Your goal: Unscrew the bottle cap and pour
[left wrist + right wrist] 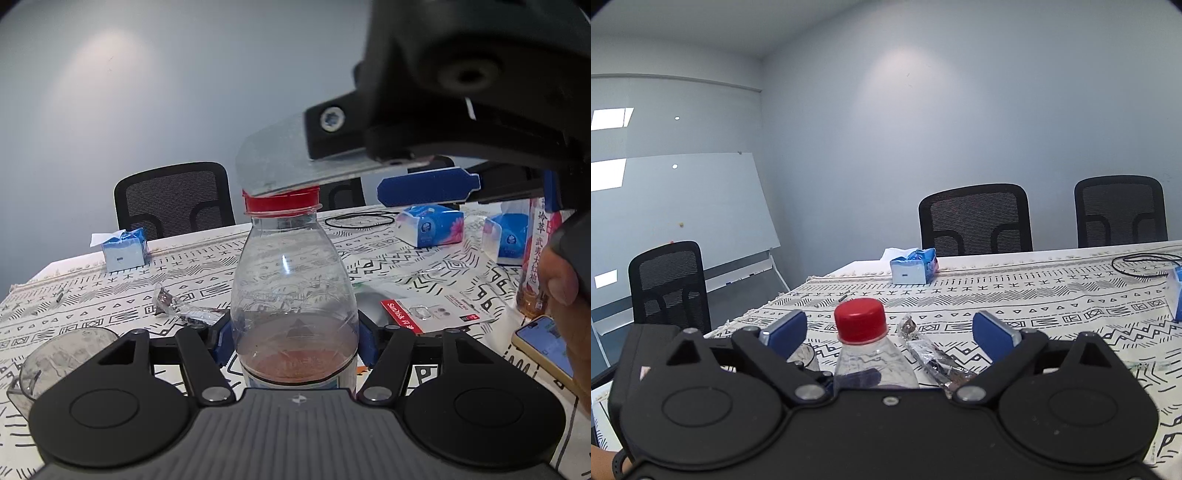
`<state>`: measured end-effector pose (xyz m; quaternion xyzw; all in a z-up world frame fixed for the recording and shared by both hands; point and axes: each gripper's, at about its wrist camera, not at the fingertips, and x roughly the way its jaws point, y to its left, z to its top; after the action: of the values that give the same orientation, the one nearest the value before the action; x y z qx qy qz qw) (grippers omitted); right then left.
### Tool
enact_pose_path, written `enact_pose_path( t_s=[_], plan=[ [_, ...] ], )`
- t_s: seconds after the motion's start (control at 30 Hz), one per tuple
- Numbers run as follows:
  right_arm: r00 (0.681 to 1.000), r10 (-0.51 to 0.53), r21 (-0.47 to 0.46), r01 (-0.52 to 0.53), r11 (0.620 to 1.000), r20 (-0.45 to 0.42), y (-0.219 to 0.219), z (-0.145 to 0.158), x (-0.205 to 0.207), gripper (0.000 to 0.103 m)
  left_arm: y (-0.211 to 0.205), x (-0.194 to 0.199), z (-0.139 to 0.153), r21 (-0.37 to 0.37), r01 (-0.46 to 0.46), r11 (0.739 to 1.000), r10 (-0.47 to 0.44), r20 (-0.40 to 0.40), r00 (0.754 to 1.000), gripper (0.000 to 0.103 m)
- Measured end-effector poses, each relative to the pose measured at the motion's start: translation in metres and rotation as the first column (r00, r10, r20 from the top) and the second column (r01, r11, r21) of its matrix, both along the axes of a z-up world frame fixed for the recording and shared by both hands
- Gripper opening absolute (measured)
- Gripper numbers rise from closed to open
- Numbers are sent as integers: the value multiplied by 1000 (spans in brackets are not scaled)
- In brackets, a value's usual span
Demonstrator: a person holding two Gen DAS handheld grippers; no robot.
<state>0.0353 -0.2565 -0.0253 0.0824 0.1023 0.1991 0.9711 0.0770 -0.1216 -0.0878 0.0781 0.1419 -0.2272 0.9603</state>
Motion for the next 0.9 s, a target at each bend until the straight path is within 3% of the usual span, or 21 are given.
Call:
enact_pose_path(
  t_s=[0.53,0.63,0.9],
  plan=[
    [999,37,-10,-37,999,2,5,15,6,84,9,-11,3,-13,41,999,-41,-17,999,59],
    [998,57,-47,-57,997,-9,18,16,13,77,5,-13,2,8,40,999,-40,-6,999,59],
    [998,46,-152,-51,987,-39,49,14,28,39,2,-12,1,16,34,999,-34,2,999,59]
  ],
)
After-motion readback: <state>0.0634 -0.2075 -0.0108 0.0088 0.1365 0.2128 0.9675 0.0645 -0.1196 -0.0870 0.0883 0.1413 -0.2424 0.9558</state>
